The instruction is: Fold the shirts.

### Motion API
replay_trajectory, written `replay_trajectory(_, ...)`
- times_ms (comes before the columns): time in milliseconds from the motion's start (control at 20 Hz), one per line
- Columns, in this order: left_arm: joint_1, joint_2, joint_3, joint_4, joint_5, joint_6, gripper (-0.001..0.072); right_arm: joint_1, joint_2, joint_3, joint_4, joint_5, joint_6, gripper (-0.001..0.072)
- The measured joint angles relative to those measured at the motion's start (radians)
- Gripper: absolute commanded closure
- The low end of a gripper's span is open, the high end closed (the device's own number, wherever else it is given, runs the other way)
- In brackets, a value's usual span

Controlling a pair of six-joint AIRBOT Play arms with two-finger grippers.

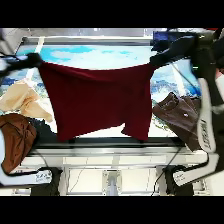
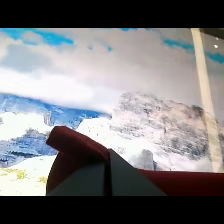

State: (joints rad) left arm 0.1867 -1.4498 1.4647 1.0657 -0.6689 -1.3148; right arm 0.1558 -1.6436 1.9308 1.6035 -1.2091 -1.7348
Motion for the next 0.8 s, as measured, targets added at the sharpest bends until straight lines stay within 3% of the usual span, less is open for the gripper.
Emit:
replay_trajectory(100,-0.035,-0.107,0.000,0.026,0.130,-0.064,0.0697,-0.007,-0.095,0.000,0.021,0.091,0.031,0.0687)
replay_trajectory(150,-0.046,-0.148,0.000,0.029,0.177,-0.093,0.0696,-0.010,-0.132,0.000,0.027,0.144,0.058,0.0649)
replay_trajectory(200,-0.053,-0.183,0.000,0.028,0.222,-0.117,0.0650,-0.014,-0.160,0.000,0.031,0.201,0.087,0.0480)
replay_trajectory(250,-0.058,-0.208,0.001,0.028,0.248,-0.131,0.0378,-0.015,-0.178,0.000,0.033,0.252,0.114,0.0208)
replay_trajectory(300,-0.061,-0.224,0.002,0.026,0.272,-0.150,0.0181,-0.017,-0.189,0.003,0.036,0.302,0.142,0.0160)
replay_trajectory(400,-0.063,-0.231,0.011,0.024,0.298,-0.170,0.0172,-0.024,-0.206,0.032,0.040,0.353,0.197,0.0160)
replay_trajectory(550,-0.032,-0.163,0.020,0.021,0.282,-0.183,0.0173,-0.060,-0.199,0.102,0.017,0.271,0.233,0.0160)
replay_trajectory(800,0.139,0.058,-0.044,0.030,0.040,-0.201,0.0173,-0.182,-0.054,0.039,0.012,0.050,0.188,0.0159)
